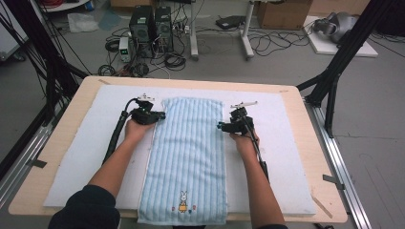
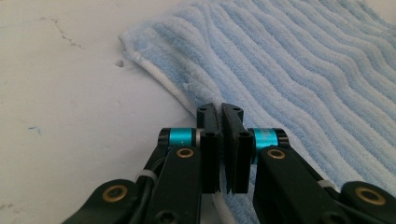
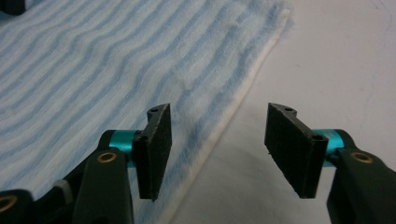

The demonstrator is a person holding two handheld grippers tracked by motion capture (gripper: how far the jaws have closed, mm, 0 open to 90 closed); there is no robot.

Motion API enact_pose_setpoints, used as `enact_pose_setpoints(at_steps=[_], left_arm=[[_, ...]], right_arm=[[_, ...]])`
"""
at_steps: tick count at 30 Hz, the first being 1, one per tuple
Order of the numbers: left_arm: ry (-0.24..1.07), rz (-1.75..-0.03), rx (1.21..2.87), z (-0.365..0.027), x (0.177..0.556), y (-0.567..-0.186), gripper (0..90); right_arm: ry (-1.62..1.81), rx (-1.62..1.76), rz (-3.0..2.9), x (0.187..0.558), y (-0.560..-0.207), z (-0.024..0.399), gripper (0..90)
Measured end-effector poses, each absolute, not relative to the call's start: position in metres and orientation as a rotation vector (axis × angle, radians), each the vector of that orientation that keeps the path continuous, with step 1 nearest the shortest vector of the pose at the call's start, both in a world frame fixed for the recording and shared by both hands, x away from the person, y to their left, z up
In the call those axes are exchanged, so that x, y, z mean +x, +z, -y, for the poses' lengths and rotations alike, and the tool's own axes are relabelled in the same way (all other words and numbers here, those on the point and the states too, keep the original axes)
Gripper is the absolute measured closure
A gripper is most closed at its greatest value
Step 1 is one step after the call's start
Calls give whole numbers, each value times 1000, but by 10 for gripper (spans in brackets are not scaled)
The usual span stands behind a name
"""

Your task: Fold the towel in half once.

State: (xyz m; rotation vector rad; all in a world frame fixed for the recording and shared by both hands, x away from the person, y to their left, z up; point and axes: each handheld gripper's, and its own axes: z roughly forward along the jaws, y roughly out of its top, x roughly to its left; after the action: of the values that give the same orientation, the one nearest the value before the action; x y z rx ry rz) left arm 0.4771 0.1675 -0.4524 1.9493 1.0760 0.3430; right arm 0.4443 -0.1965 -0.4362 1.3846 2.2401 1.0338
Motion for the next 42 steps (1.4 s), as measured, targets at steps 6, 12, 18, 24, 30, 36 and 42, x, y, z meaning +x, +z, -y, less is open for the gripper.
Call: enact_pose_setpoints(at_steps=[6,12,18,24,30,36,42], left_arm=[[344,-1075,1952,-167,477,-452,856],[339,-1078,1951,-167,476,-452,857],[314,-1119,1873,-170,477,-450,861],[317,-1079,1823,-176,475,-439,860],[294,-1019,1767,-182,461,-428,861],[285,-945,1764,-188,440,-418,861],[285,-901,1767,-187,422,-412,861]], right_arm=[[987,1413,-2217,457,-442,181,543],[907,1290,-2251,456,-441,168,793],[880,1345,-2241,460,-438,166,862],[1062,1389,-2157,457,-432,177,861],[1154,1381,-2136,448,-424,182,860],[1234,1352,-2142,427,-419,189,861],[1291,1338,-2162,409,-417,197,861]])
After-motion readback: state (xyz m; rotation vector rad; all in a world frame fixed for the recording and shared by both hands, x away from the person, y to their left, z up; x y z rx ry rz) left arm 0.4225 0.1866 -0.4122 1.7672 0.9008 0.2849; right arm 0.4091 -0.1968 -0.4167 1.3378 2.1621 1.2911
